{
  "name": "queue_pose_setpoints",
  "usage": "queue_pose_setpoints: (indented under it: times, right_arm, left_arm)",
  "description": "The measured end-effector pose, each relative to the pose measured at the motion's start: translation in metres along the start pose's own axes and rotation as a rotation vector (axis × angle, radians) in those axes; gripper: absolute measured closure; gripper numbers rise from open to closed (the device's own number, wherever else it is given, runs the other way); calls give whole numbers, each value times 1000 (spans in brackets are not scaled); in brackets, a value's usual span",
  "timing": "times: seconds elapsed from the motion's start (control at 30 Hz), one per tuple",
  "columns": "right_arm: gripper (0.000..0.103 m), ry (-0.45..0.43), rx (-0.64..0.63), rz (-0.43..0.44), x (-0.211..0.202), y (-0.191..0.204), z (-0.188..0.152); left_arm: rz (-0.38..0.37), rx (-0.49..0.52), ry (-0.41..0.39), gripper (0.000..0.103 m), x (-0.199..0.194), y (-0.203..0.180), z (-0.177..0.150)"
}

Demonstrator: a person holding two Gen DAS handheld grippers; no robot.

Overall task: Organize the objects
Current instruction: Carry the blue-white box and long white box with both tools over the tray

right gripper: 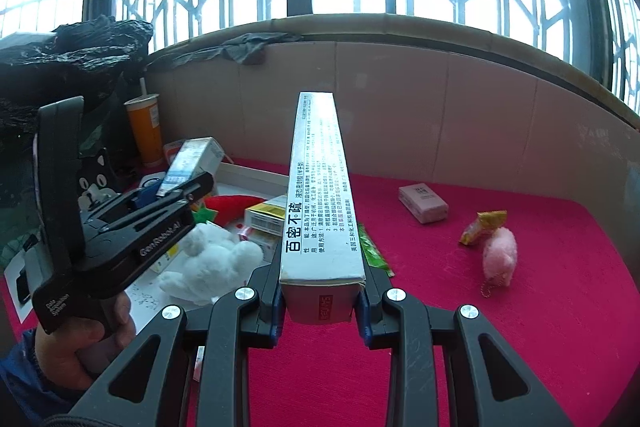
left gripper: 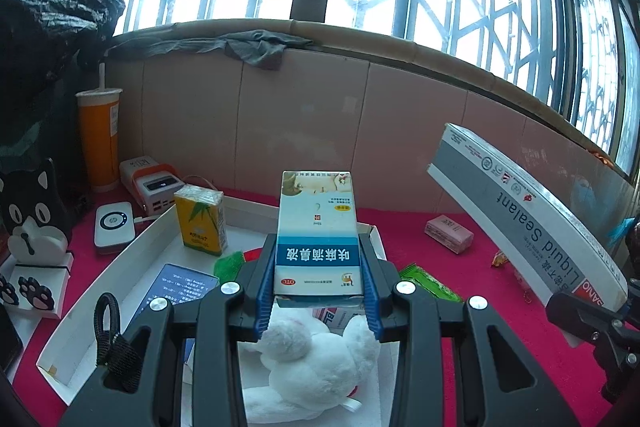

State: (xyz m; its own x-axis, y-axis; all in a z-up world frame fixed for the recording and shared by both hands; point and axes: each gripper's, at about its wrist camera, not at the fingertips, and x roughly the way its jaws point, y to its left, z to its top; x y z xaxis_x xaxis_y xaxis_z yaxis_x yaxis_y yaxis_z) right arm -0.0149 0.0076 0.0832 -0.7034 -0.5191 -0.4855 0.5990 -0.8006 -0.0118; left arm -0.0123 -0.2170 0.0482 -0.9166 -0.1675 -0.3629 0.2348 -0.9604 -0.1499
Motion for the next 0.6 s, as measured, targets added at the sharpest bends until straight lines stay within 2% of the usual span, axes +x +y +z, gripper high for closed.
queue_pose_setpoints:
  times: [0.2, 0.37, 0.47, 0.6]
  right_arm:
    - [73, 10, -1, 41, 5, 12, 6]
    - [73, 17, -13, 69, 12, 27, 11]
    - [73, 29, -10, 90, 16, 35, 12]
    - [73, 42, -14, 110, 26, 47, 15]
  left_arm:
    - [-46, -90, 27, 67, 4, 20, 1]
    - [-215, -244, 75, 67, 14, 54, 1]
    - [-245, -295, 77, 67, 16, 67, 1]
    - [-239, -330, 103, 67, 22, 78, -3]
